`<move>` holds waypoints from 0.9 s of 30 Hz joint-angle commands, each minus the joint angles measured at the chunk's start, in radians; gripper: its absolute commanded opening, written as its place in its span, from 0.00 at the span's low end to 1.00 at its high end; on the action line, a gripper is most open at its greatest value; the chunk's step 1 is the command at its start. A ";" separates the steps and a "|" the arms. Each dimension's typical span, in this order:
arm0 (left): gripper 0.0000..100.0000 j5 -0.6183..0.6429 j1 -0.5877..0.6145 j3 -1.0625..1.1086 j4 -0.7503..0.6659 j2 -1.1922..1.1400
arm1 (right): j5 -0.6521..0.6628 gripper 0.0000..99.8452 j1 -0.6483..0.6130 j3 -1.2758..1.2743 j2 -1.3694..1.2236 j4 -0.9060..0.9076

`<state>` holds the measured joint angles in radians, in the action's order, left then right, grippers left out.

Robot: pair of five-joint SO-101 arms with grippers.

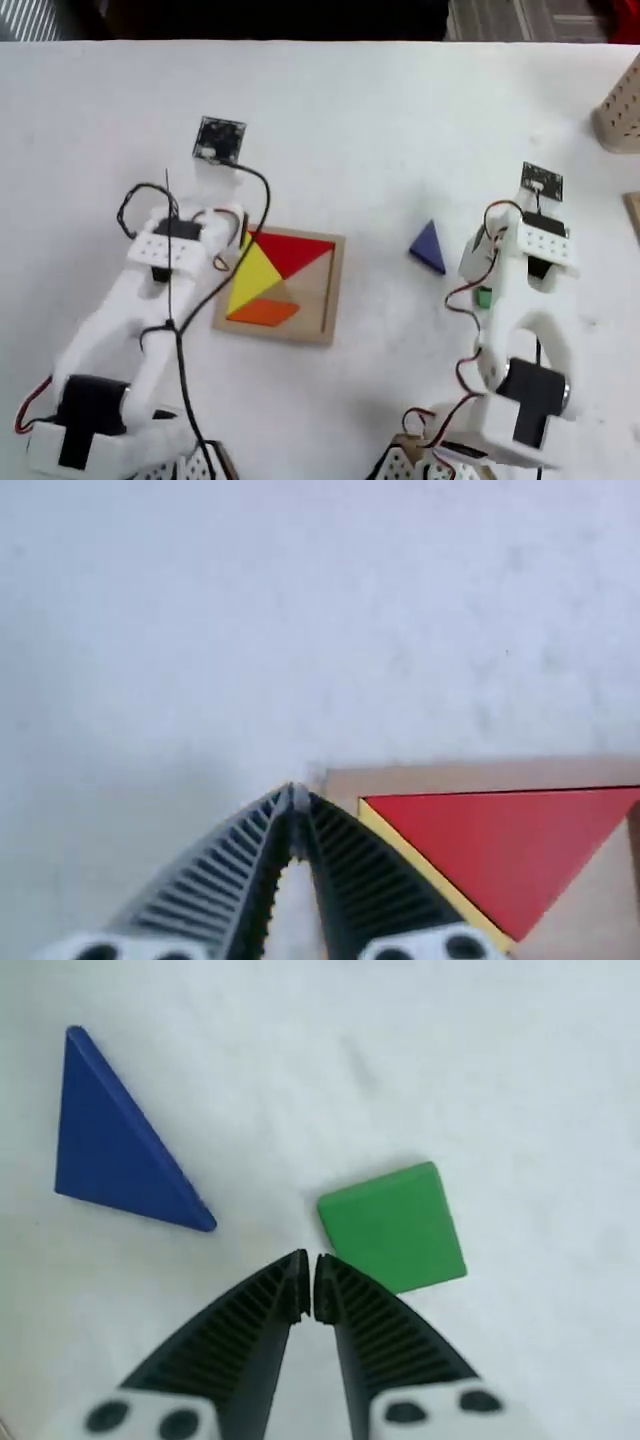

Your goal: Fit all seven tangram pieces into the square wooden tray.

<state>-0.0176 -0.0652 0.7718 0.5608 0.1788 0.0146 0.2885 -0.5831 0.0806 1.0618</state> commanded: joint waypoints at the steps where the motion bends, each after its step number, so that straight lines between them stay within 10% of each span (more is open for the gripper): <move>1: 0.03 0.008 0.001 -0.051 0.006 -0.002 | -0.009 0.02 -0.007 -0.043 0.107 -0.044; 11: 0.25 0.014 -0.012 -0.031 0.003 -0.004 | -0.011 0.21 0.012 -0.087 0.137 -0.097; 27: 0.23 0.009 -0.031 -0.021 0.005 -0.002 | 0.103 0.26 0.022 0.259 -0.314 0.061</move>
<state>-0.0176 -0.0760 0.7672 0.5608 0.1680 0.0867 0.2931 -0.4112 -0.2018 1.0771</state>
